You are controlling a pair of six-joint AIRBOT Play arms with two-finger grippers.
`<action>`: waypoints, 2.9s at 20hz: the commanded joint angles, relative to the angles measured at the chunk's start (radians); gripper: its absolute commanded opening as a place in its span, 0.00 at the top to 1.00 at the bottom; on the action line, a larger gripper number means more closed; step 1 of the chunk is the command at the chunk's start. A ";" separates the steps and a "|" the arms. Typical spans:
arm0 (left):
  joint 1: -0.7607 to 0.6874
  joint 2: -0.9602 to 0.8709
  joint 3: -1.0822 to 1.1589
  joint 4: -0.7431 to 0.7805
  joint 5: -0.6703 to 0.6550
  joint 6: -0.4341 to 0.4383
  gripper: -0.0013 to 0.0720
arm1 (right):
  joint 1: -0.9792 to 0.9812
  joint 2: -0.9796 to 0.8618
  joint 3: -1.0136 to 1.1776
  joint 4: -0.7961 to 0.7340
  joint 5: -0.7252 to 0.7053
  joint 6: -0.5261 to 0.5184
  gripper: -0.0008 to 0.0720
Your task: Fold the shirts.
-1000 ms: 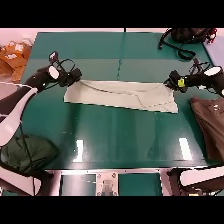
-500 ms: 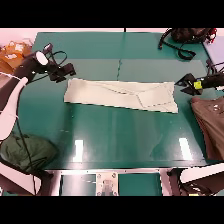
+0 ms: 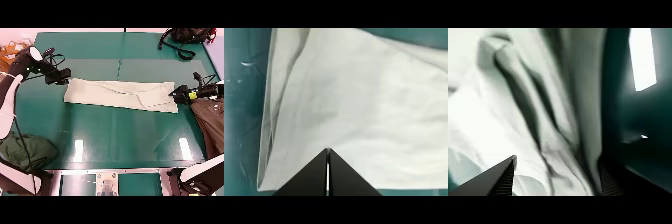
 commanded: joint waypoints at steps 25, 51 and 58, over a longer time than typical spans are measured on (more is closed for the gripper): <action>-0.640 -0.310 0.076 -0.488 0.772 0.155 0.95 | 0.321 0.264 0.489 0.134 0.274 0.172 0.96; 0.135 -0.027 0.393 -0.470 -0.320 0.358 0.95 | 1.088 0.045 0.415 0.096 -0.581 0.315 0.88; 0.177 -0.027 0.393 -0.469 -0.340 0.428 0.95 | 1.171 -0.083 0.417 0.151 -0.793 0.334 0.39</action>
